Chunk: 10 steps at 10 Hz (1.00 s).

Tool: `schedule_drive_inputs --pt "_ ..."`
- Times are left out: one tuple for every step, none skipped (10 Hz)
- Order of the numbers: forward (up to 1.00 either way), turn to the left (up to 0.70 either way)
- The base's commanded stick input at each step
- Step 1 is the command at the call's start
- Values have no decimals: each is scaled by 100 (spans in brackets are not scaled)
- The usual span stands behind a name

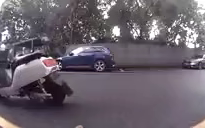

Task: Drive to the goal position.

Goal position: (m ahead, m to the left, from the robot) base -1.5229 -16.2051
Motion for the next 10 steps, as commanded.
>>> schedule_drive_inputs --pt "45 0" --pt "45 0" --pt "45 0" --pt "45 0" --pt "45 0" --pt "45 0" --pt "45 0" --pt "45 0" --pt "45 0" --pt "45 0"
